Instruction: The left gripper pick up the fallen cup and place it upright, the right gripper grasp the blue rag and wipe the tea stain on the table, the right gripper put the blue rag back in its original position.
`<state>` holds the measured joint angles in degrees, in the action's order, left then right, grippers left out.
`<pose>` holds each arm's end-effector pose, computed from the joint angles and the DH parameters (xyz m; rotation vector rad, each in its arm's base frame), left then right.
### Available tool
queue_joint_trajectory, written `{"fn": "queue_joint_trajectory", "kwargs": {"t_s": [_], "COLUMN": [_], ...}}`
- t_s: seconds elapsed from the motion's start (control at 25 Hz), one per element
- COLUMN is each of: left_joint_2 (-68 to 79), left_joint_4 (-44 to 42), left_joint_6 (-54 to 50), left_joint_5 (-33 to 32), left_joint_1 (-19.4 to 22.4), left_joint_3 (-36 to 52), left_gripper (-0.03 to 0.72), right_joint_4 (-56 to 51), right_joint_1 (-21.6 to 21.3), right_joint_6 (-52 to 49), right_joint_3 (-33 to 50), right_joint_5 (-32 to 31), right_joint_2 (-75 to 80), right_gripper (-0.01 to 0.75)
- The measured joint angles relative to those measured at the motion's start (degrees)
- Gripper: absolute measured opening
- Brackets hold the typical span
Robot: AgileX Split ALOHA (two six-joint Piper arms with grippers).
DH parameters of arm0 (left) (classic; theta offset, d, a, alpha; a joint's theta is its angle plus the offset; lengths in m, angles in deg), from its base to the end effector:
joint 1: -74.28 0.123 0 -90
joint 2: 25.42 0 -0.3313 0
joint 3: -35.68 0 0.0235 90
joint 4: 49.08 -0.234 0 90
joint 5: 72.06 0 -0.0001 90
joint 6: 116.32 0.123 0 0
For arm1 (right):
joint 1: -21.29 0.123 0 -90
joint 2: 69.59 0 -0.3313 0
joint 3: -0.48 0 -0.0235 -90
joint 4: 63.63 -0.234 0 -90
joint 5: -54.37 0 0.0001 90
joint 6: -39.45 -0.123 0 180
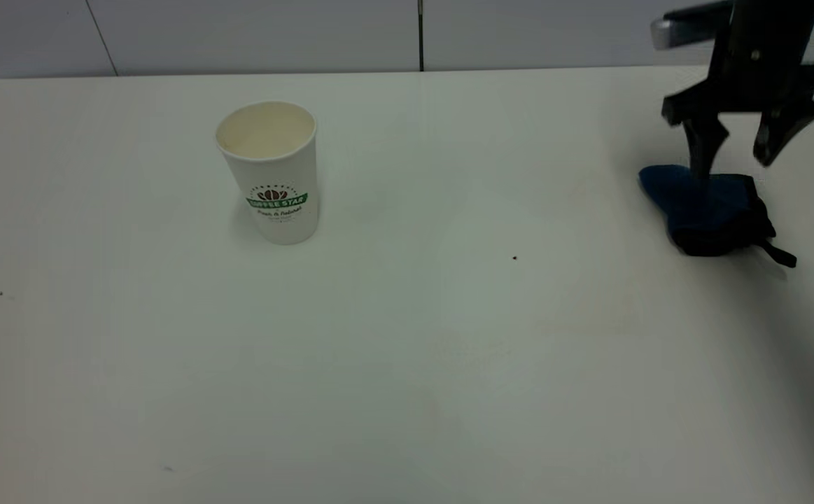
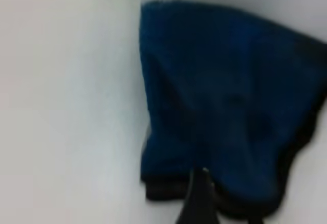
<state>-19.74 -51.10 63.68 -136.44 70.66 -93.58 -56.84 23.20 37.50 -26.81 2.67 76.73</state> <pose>-0.0418 0.0066 0.2418 0.0636 2.1069 0.0048 0.5118 0.0056 0.0929 -0.0970 2.9720 -0.1390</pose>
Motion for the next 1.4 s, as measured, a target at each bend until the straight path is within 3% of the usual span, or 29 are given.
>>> {"fn": "queue_joint_trajectory", "kwargs": {"t_s": [0.16,0.4,0.76,1.0,1.4], "left_joint_2": [0.0,0.0,0.0,0.0,0.0], "left_joint_4": [0.0,0.0,0.0,0.0,0.0], "left_joint_6": [0.0,0.0,0.0,0.0,0.0], "left_joint_5": [0.0,0.0,0.0,0.0,0.0], "left_joint_1": [0.0,0.0,0.0,0.0,0.0], "left_joint_3": [0.0,0.0,0.0,0.0,0.0], "left_gripper": [0.521,0.521,0.521,0.521,0.521], "right_joint_4": [-5.22,-6.79,-5.22,-5.09,-5.42], "right_joint_1": [1.87,6.21,6.7,4.1,3.81], "right_joint_6": [3.82,5.05,1.39,0.73,-2.85], "right_joint_3": [0.0,6.78,38.0,58.29,76.23], "right_joint_5": [-8.17,-16.5,-17.49,-16.4,-15.22], "right_joint_2": [-12.53,-33.44,-62.22,-79.36,-106.28], "right_gripper": [0.703,0.587,0.56,0.56,0.559]}}
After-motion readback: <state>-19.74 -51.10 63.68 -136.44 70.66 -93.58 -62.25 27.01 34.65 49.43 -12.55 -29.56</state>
